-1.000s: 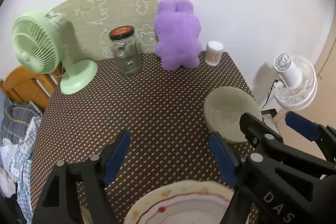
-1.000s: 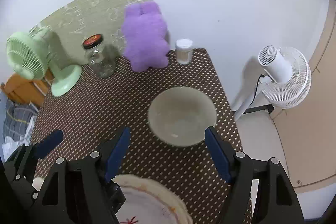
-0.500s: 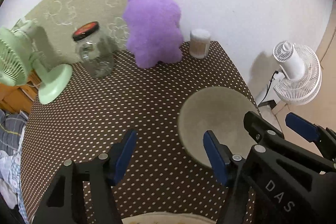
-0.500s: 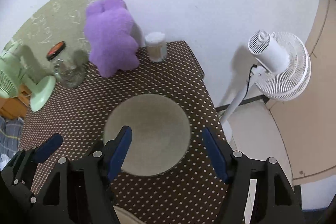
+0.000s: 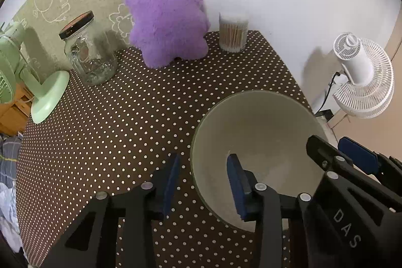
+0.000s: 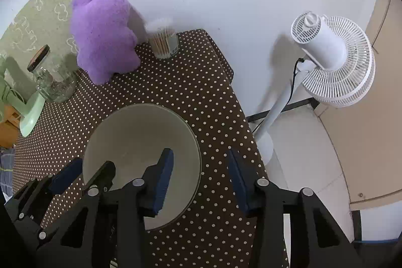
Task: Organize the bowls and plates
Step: 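Grasp the rim of the cream bowl with both tools, then carry the cream bowl back toward the plate stack with both tools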
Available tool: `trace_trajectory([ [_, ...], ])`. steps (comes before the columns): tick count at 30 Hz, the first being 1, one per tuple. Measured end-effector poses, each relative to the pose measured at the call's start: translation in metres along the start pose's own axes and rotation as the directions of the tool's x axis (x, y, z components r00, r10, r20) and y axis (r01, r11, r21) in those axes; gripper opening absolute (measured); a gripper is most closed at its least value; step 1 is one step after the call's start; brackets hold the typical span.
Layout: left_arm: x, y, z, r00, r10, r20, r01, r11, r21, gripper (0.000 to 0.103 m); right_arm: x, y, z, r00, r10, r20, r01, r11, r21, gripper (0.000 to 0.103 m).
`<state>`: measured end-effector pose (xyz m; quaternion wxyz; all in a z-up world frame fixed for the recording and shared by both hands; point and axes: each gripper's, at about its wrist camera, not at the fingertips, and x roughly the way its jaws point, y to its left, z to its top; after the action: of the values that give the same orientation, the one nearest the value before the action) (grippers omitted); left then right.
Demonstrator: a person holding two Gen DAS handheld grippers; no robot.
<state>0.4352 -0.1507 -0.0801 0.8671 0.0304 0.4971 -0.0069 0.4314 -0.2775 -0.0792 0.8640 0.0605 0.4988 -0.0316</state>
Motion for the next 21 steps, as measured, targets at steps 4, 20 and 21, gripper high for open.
trace_trajectory([
  [4, 0.006, 0.0, 0.001, 1.0, -0.001, -0.01, 0.001, 1.0, -0.001, 0.029, 0.007, 0.003, 0.001, 1.0, -0.007, -0.013, 0.007, 1.0, -0.011, 0.033],
  [20, 0.02, -0.002, 0.003, 1.0, -0.01, -0.023, 0.01, 1.0, 0.001, 0.019, 0.019, 0.01, 0.002, 0.999, -0.02, -0.028, 0.02, 0.999, -0.025, 0.016],
  [21, 0.02, -0.003, 0.002, 1.0, -0.012, -0.019, 0.012, 1.0, 0.006, 0.019, 0.02, 0.011, 0.002, 0.999, -0.026, -0.032, 0.025, 0.999, -0.029, 0.016],
])
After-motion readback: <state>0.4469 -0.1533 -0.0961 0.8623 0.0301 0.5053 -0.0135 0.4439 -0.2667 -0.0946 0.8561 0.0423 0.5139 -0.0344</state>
